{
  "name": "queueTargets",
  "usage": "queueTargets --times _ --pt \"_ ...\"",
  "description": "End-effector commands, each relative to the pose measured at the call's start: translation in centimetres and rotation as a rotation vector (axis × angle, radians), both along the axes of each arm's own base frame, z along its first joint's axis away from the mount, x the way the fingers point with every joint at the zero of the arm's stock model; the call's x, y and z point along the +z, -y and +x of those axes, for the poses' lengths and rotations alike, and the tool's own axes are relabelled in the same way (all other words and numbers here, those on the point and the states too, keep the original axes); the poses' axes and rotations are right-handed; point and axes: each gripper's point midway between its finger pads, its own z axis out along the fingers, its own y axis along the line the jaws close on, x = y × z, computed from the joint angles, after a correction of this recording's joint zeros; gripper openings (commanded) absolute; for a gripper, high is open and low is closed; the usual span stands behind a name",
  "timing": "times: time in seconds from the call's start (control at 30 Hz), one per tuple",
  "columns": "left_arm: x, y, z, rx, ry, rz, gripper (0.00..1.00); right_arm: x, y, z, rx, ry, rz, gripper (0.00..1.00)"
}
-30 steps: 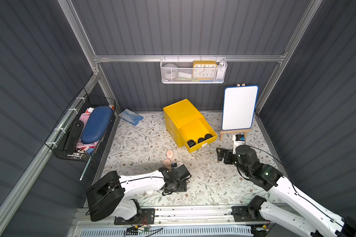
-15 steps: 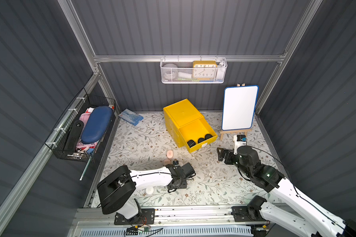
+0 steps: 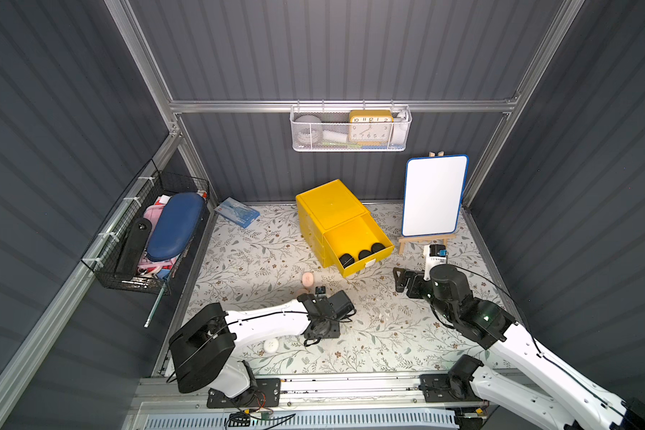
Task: Put the bluetooth earphones in the drawer according to color
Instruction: Pick up the Bluetooth earphone from the center of the board, then place the bluetooth earphone in the drawer.
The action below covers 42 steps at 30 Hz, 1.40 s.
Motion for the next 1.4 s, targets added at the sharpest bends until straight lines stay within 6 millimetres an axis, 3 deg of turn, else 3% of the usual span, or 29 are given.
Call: queueTargets --times 0.0,0.37,0.57,0.73,0.93,1.03,1.23,1.37 --pt "4.1 0.9 1.6 -0.044 0.097 -0.029 0.45 -0.3 0.3 0.0 -0.018 -0.002 0.012 0.99" --pt "17.0 5.1 8.0 -0.125 0.382 -0.116 0.46 -1.4 0.4 -0.2 -0.031 -0.033 0.027 0.99" --pt "21.6 6.5 13.3 -0.147 0.509 -0.143 0.46 -2.4 -0.1 -0.3 -0.022 -0.064 0.047 0.99" --pt "22.9 6.5 17.8 -0.131 0.577 -0.107 0.49 -2.9 -0.5 -0.4 -0.013 -0.089 0.066 0.99" --pt "22.7 5.9 22.0 -0.094 0.590 -0.057 0.81 -3.4 -1.5 -0.3 0.037 -0.110 0.066 0.99" --pt "24.0 4.8 23.7 -0.068 0.615 -0.053 0.99 -3.5 -2.0 -0.3 0.078 -0.116 0.036 0.99" --pt "28.3 2.3 27.2 -0.045 0.722 -0.092 0.99 -3.8 -3.0 -0.4 0.165 -0.113 -0.002 0.99" --pt "28.5 0.1 29.8 -0.026 0.727 -0.119 0.99 -3.6 -3.7 -0.5 0.202 -0.101 0.009 0.96"
